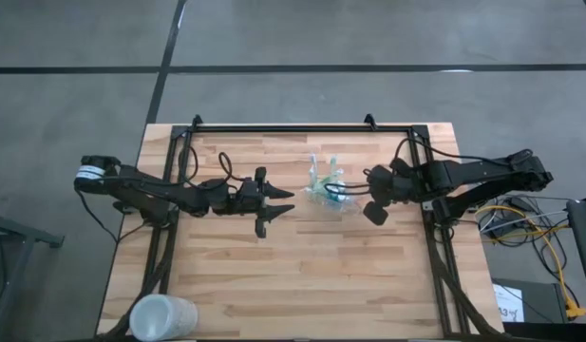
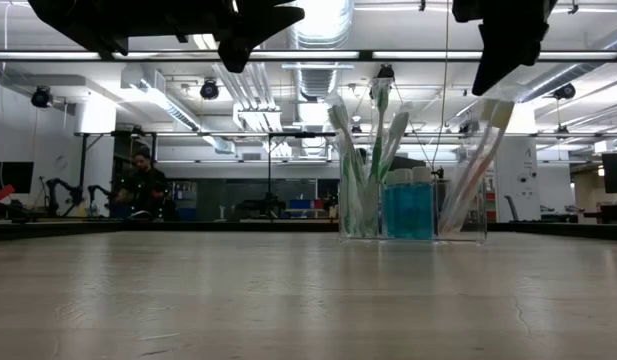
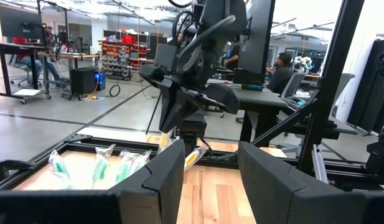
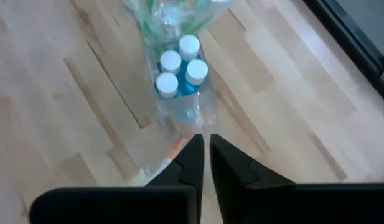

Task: Pick & Place toothbrushing station
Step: Put the orange toothbrush into the transparent organizer, then return to Home Position

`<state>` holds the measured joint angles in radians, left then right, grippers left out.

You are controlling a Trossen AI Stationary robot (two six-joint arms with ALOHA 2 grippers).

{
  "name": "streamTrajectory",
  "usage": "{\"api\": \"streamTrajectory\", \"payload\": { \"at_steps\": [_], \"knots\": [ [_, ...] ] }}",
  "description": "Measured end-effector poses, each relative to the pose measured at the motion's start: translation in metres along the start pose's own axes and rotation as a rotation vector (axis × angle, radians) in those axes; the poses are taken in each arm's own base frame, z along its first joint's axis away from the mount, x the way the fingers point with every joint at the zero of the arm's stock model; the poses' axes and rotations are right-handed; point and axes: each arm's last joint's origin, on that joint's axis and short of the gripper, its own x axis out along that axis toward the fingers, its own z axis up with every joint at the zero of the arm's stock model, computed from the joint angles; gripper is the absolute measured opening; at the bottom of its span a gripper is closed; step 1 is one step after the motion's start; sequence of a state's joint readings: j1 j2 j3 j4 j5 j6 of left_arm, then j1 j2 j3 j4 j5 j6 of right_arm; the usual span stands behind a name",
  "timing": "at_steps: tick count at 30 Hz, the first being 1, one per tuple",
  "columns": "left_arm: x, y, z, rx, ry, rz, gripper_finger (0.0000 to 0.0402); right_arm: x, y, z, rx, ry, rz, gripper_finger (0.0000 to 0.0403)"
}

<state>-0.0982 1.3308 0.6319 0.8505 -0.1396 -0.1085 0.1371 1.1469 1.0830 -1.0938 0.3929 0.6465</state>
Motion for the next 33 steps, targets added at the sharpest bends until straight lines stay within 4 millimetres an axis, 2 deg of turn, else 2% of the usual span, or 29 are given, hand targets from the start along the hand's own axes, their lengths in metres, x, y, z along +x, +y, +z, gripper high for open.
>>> {"api": "streamTrajectory", "payload": {
  "at_steps": [11,15,21,28,33],
  "knots": [
    [0.000,0.000,0.000,0.000,0.000,0.000,0.0156,-0.004,0.002,0.006,-0.058,-0.044,0.025,0.0090],
    [0.000,0.000,0.000,0.000,0.000,0.000,0.0156,-0.022,-0.002,0.014,-0.108,-0.123,0.034,0.0092],
    [0.000,0.000,0.000,0.000,0.000,0.000,0.0156,-0.053,-0.009,0.022,-0.090,-0.225,0.091,0.0080],
    [0.000,0.000,0.000,0.000,0.000,0.000,0.0156,-0.075,-0.016,0.016,-0.100,-0.338,0.068,0.0086],
    [0.000,0.000,0.000,0.000,0.000,0.000,0.0156,-0.083,-0.021,0.008,-0.100,-0.407,0.051,0.0093]
  ]
}}
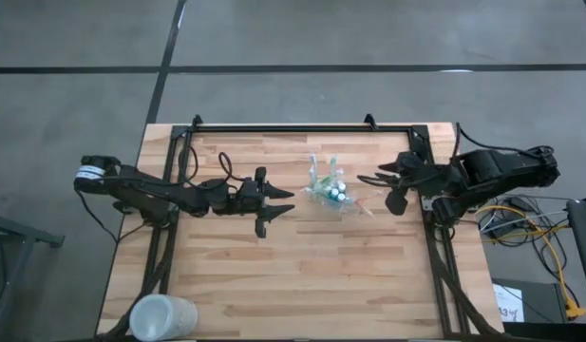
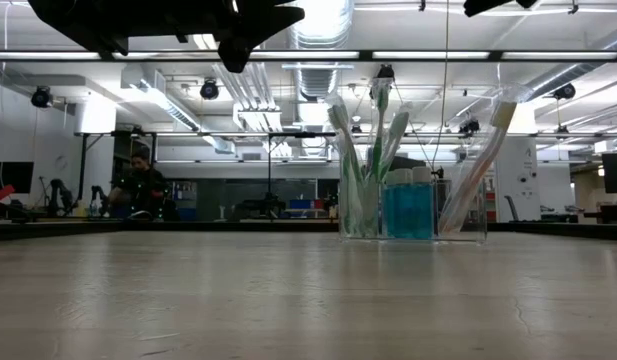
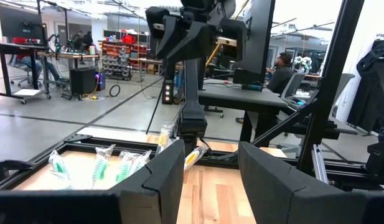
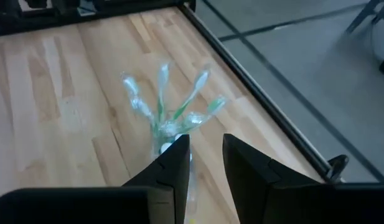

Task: Pick & Place toothbrushing station
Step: Return to Home Position

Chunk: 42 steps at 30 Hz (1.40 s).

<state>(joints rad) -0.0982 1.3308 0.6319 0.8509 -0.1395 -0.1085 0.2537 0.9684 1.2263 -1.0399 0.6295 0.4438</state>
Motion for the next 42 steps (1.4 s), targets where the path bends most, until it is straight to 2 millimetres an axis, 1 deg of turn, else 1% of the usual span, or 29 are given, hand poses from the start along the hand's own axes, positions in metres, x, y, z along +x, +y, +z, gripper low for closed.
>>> {"api": "streamTrajectory", "payload": {
  "at_steps": [5,9,12,16,25,28,33,37,42],
  "knots": [
    [0.000,0.000,0.000,0.000,0.000,0.000,0.0156,-0.009,-0.003,-0.006,0.001,-0.052,-0.020,0.0100],
    [0.000,0.000,0.000,0.000,0.000,0.000,0.0156,-0.012,-0.006,-0.014,-0.011,-0.075,-0.032,0.0103],
    [0.000,0.000,0.000,0.000,0.000,0.000,0.0156,-0.014,-0.009,-0.022,-0.016,-0.089,-0.031,0.0101],
    [0.000,0.000,0.000,0.000,0.000,0.000,0.0156,-0.016,-0.014,-0.034,0.009,-0.132,0.013,0.0102],
    [0.000,0.000,0.000,0.000,0.000,0.000,0.0156,-0.023,-0.033,-0.066,0.080,-0.248,0.100,0.0121],
    [0.000,0.000,0.000,0.000,0.000,0.000,0.0156,-0.021,-0.039,-0.080,0.107,-0.249,0.111,0.0128],
    [0.000,0.000,0.000,0.000,0.000,0.000,0.0156,-0.013,-0.045,-0.103,0.099,-0.216,0.155,0.0132],
    [0.000,0.000,0.000,0.000,0.000,0.000,0.0156,-0.007,-0.048,-0.118,0.186,-0.200,0.193,0.0128],
    [0.000,0.000,0.000,0.000,0.000,0.000,0.0156,-0.002,-0.053,-0.133,0.210,-0.210,0.203,0.0126]
  ]
}}
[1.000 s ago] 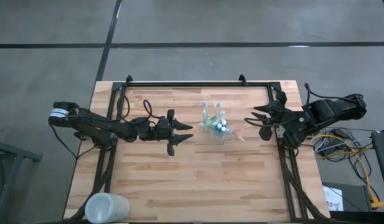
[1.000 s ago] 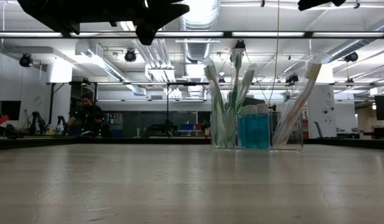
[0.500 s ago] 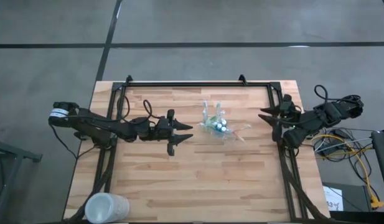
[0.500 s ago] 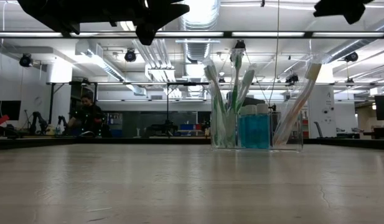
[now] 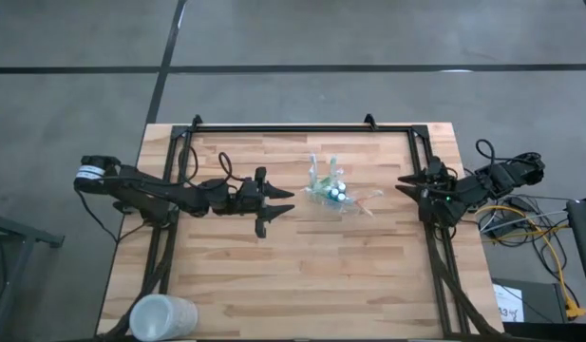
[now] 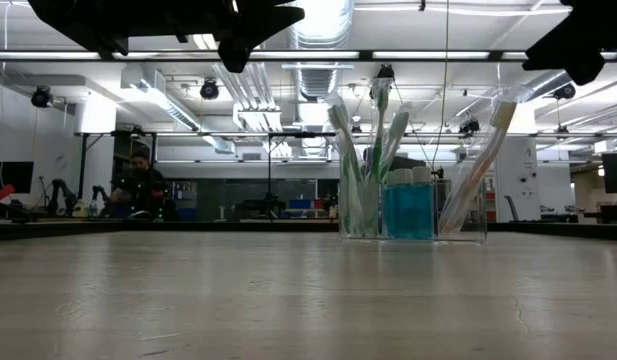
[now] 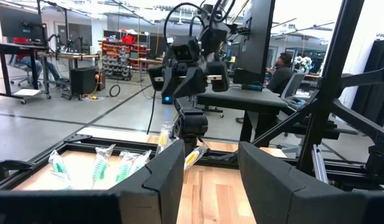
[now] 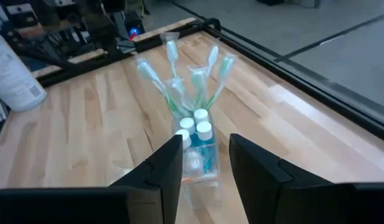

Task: Pick & Place toothbrushing station
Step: Return to Home Position

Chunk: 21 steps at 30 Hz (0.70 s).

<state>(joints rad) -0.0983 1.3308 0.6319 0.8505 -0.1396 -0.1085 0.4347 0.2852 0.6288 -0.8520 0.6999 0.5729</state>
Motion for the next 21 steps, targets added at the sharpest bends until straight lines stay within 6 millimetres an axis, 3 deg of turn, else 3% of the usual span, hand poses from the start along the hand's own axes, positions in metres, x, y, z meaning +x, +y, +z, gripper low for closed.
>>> {"api": "streamTrajectory", "payload": {
  "at_steps": [8,21],
  "knots": [
    [0.000,0.000,0.000,0.000,0.000,0.000,0.0156,-0.004,-0.011,-0.012,0.048,-0.055,0.028,0.0134],
    [0.000,0.000,0.000,0.000,0.000,0.000,0.0156,-0.020,-0.029,-0.013,0.136,-0.157,0.092,0.0133]
  ]
}}
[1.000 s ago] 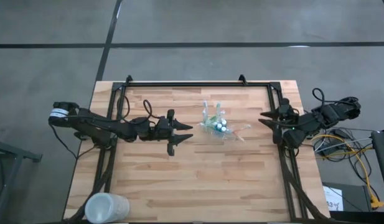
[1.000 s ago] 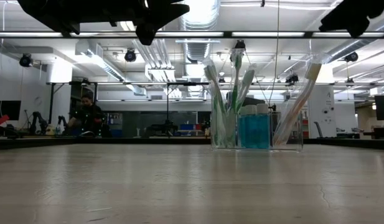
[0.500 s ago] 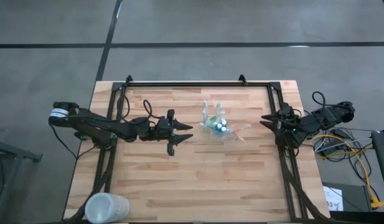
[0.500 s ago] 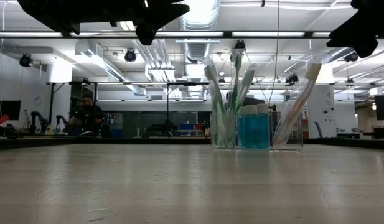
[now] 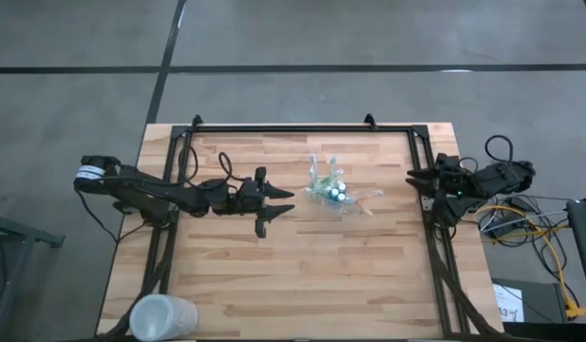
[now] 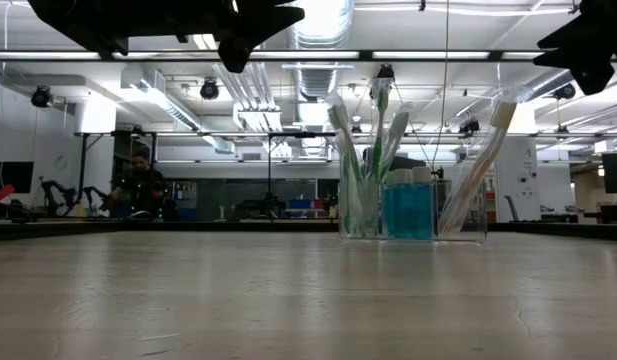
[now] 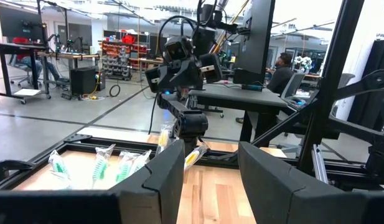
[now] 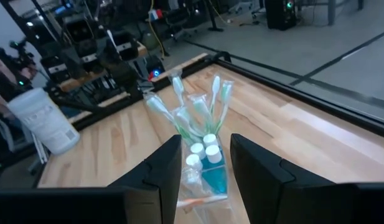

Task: Pick & Place toothbrushing station
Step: Return to Home Position

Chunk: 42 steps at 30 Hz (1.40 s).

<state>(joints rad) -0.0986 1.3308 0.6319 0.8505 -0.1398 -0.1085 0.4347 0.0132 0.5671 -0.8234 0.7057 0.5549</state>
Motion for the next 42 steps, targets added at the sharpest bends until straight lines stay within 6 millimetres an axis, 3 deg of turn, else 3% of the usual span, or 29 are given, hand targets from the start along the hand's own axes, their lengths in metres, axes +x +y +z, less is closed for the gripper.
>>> {"api": "streamTrajectory", "payload": {
  "at_steps": [42],
  "knots": [
    [0.0000,0.0002,-0.0014,0.002,0.015,0.002,0.0156,0.0008,0.0009,0.0002,0.009,0.004,-0.005,0.0121]
  ]
}}
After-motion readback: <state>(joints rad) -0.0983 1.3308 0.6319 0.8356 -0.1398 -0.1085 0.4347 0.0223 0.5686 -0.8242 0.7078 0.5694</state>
